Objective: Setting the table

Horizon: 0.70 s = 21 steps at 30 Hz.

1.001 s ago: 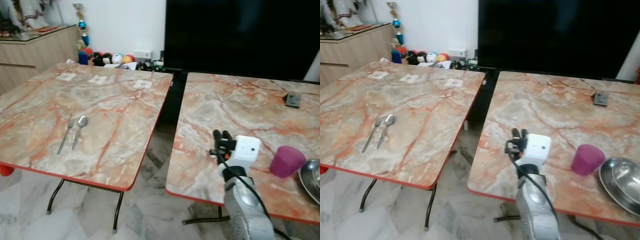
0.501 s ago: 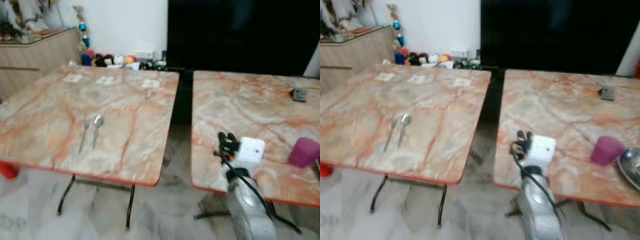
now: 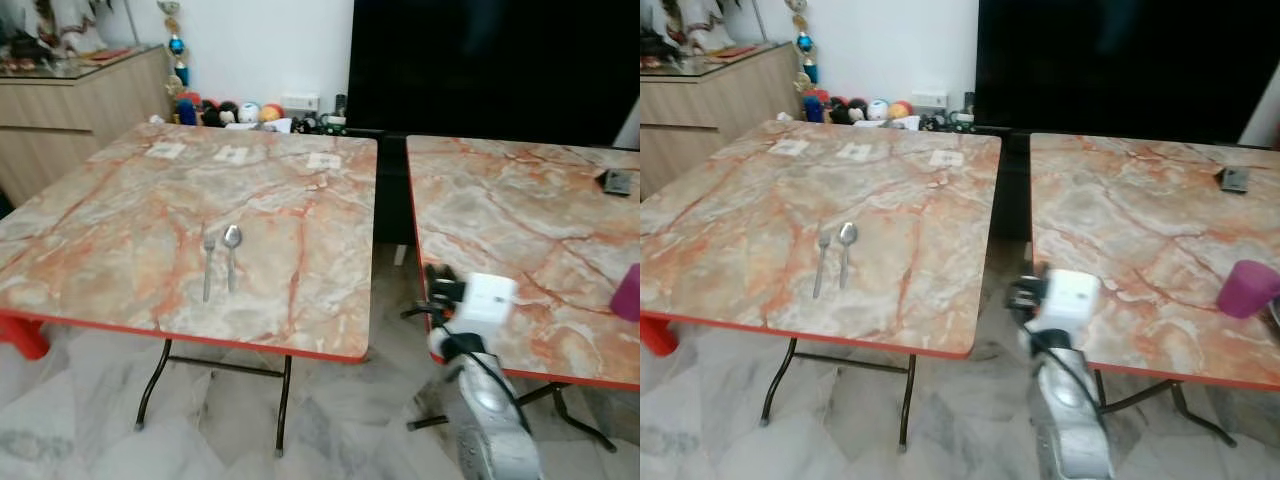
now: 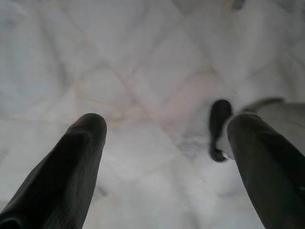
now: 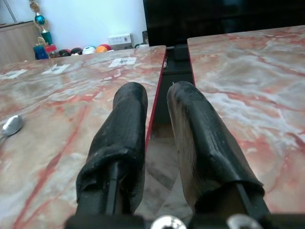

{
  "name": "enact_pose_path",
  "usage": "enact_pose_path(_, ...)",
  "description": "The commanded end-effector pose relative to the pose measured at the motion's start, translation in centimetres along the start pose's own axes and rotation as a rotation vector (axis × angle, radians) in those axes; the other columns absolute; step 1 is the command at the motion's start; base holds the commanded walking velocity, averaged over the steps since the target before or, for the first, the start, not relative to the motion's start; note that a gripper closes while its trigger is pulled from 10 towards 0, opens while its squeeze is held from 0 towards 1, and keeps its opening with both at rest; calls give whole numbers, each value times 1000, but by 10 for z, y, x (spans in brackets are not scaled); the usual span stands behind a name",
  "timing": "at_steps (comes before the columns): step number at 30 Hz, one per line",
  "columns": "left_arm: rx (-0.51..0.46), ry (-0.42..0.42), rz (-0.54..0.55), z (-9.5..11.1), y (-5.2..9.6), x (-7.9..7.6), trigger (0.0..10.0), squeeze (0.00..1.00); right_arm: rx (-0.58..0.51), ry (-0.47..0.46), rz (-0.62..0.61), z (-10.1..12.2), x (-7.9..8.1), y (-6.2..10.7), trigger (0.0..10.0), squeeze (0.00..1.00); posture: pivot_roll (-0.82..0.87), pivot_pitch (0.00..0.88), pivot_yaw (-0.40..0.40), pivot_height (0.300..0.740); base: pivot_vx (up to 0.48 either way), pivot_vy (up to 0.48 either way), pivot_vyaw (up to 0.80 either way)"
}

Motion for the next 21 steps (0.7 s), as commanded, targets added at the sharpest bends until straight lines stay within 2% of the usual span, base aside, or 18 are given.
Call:
enact_pose_path(1,15,13,-11,-3,0,-1,10000,0,-2,-9,-25,1,-7,0,10000,0,2,0,6,740,0,300,0)
enact_pose_path(5,9,17,5,1,1,13,10000,0,-1,-10,-20,1,-6,0,10000,0,2,0,5,740,0,301,0)
enact_pose_path(13,9,19,7,1,2,18,10000,0,1,-9,-16,0,-5,0,10000,0,2,0,4,740,0,300,0)
enact_pose_path(17,18,17,-9,-4,1,0,10000,0,4,-8,-13,0,-5,0,10000,0,4,0,3,740,0,300,0)
enact_pose_path(21,22,16,-19,-6,0,-9,10000,0,4,-8,-12,0,-5,0,10000,0,4,0,3,740,0,298,0)
Point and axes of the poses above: a point about 5 cm out from each wrist's last joint towards the gripper, its own y axis pointing back from the gripper into the wrist, its own z axis along the axis of the wrist's last joint, x = y × z, the point moved 4 cm from there along -y, pointing out of the wrist towards the gripper, and after that the axes turned 5 degrees about y, right-handed, at the moved point
